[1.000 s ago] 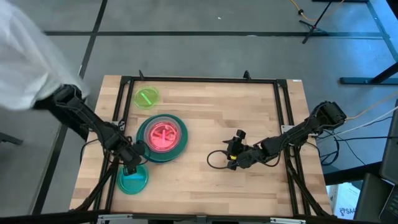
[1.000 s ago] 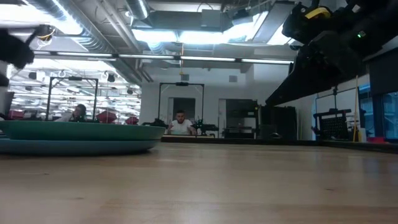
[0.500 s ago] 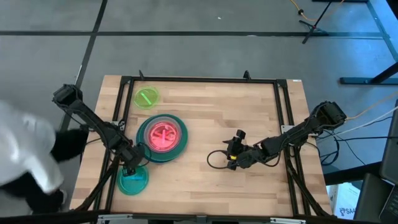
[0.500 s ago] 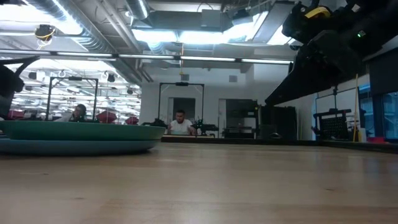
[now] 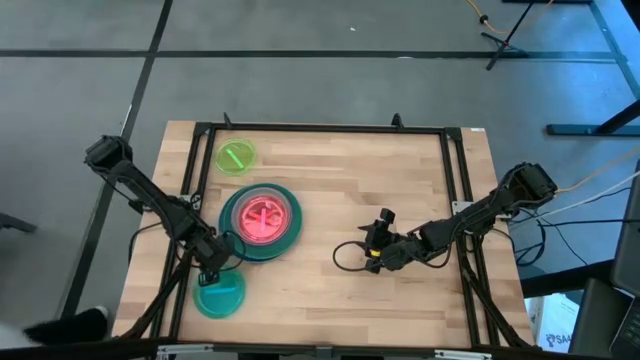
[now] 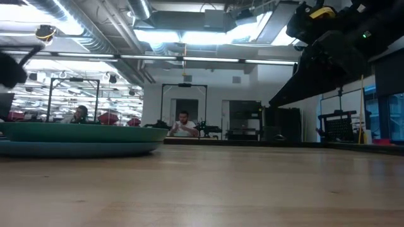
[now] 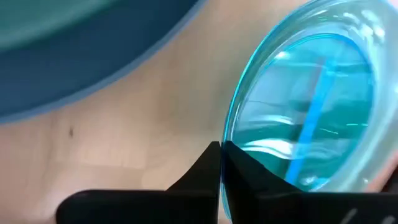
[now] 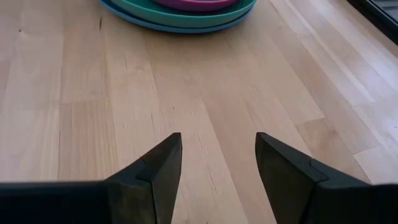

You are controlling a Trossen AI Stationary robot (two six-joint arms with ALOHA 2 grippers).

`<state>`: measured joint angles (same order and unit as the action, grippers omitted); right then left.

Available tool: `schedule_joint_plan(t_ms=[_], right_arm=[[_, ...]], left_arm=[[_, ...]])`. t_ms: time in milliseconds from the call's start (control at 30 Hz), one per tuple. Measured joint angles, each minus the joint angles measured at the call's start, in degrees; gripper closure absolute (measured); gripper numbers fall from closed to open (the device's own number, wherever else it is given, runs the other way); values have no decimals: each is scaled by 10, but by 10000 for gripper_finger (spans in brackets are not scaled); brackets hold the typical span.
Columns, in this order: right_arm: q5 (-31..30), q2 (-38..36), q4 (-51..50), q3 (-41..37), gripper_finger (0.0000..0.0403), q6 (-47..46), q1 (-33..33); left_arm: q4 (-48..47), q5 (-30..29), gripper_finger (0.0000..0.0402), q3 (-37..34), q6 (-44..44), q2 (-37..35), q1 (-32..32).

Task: Stack plastic plates
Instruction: Stack the blue plate on top of the light pink plate

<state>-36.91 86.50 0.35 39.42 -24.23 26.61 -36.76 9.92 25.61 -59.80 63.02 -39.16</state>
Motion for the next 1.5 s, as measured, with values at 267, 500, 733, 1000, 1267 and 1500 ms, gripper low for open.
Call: schedule_joint_plan(t_ms=[267,500,733,1000,1267,1500], right_arm=[[-5,0,1,0,208,0,0],[-5,0,1,0,208,0,0],[-5,0,1,0,208,0,0],[-5,0,1,0,208,0,0],[-5,0,1,-2,208,-25,0],[-9,3,3,-2,208,-30,0]], left_arm=[[-38,-26,398,116,24,0,22],[-91,-163,399,222,146,0,89],[-145,-292,399,253,255,0,193],[-178,-303,399,247,344,-8,336],[-217,-228,399,225,423,-3,446],[-211,-202,344,179,425,-3,477]])
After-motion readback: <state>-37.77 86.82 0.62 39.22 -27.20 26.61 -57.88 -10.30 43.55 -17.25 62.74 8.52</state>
